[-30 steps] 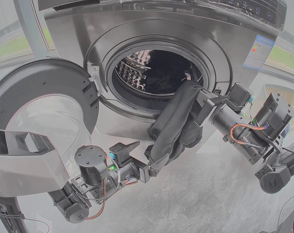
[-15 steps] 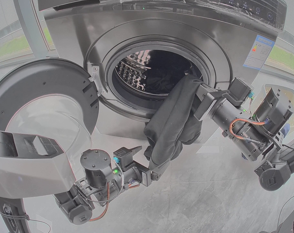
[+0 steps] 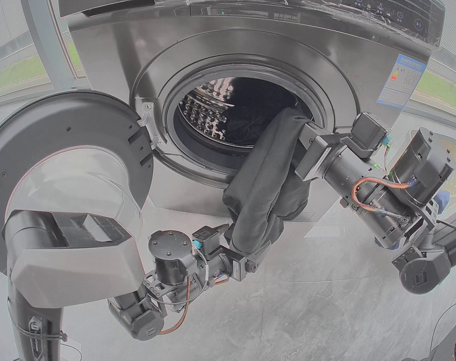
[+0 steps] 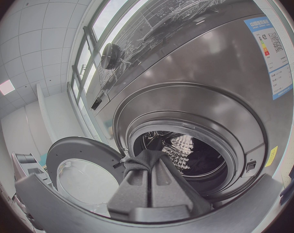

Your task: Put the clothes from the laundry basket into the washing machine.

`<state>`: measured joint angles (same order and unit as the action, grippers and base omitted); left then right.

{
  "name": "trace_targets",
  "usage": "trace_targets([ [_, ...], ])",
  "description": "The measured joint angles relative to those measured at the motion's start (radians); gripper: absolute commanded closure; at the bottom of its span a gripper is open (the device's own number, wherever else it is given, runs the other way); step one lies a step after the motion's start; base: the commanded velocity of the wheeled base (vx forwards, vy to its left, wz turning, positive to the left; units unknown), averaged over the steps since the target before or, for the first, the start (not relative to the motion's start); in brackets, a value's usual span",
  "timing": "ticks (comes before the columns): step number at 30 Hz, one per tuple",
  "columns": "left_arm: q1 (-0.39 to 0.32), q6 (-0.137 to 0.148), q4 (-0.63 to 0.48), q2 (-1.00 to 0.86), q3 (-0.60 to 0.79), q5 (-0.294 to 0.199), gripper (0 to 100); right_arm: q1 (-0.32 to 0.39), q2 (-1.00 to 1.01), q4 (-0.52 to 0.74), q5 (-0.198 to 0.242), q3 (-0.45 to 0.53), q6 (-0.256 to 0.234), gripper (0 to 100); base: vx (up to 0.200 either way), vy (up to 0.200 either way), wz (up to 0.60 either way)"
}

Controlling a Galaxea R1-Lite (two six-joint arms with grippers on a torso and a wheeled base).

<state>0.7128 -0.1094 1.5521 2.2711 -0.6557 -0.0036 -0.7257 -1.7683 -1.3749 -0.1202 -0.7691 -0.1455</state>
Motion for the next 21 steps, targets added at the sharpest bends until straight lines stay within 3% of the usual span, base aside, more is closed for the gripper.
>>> trace_targets([
  [11,-0.042,0.0,0.0,0.146,-0.211,0.066,0,-0.003,0.008,0.001,-0.001,0.011,0.0,100,0.0,0.0,0.0],
  [12,-0.045,0.0,0.0,0.155,-0.225,0.069,100,-0.004,0.009,0.001,-0.001,0.011,0.0,100,0.0,0.0,0.0],
  [21,-0.051,-0.012,0.0,0.198,-0.309,0.1,100,-0.002,0.016,0.001,-0.001,0.023,0.0,100,0.0,0.0,0.0],
])
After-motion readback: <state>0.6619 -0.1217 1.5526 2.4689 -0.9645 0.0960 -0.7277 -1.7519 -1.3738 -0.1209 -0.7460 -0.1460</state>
